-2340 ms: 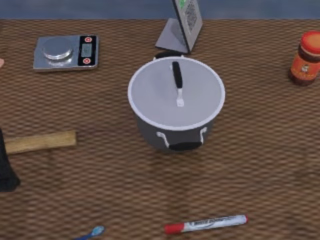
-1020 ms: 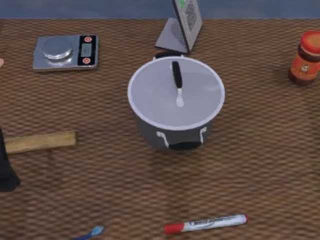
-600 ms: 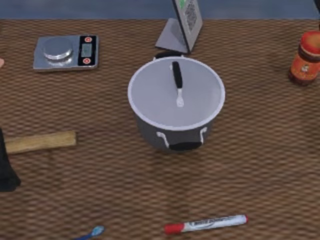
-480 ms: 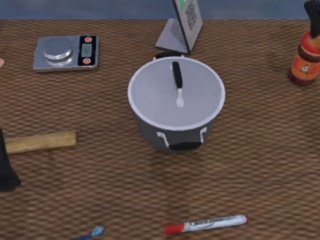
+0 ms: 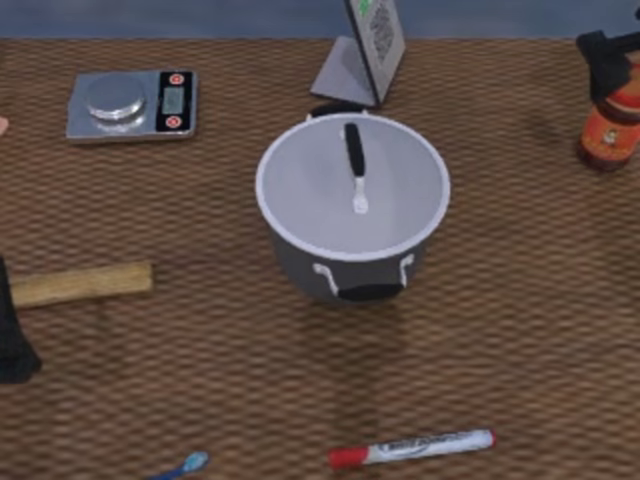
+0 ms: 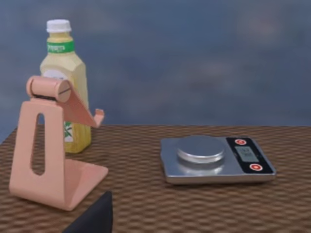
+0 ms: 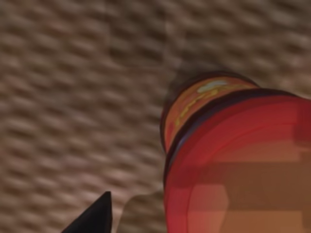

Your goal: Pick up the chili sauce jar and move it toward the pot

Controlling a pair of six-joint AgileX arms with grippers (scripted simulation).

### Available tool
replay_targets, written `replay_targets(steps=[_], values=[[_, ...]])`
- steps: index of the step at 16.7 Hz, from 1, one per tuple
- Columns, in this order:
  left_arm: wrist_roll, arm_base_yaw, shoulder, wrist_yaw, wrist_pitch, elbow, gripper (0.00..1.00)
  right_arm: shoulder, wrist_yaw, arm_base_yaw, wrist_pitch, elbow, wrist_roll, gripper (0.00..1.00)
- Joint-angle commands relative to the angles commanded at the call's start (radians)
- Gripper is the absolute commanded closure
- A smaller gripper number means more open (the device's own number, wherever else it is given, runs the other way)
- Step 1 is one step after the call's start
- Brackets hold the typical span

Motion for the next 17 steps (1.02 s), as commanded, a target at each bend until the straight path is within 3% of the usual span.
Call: replay_targets(steps=[6,13,17], values=[[0.0,0.0,0.0,0.0,0.0,0.0,0.0,-0.004,0.0,-0.003,0.018,-0.019,-0.001,0.0],[0.0,0.0,0.0,0.0,0.0,0.0,0.0,-0.05,0.0,0.006,0.232,-0.285,0.005,0.0],[0.0,0.0,0.0,0.0,0.0,0.0,0.0,-0.054,0.0,0.006,0.252,-0.306,0.006,0.0]])
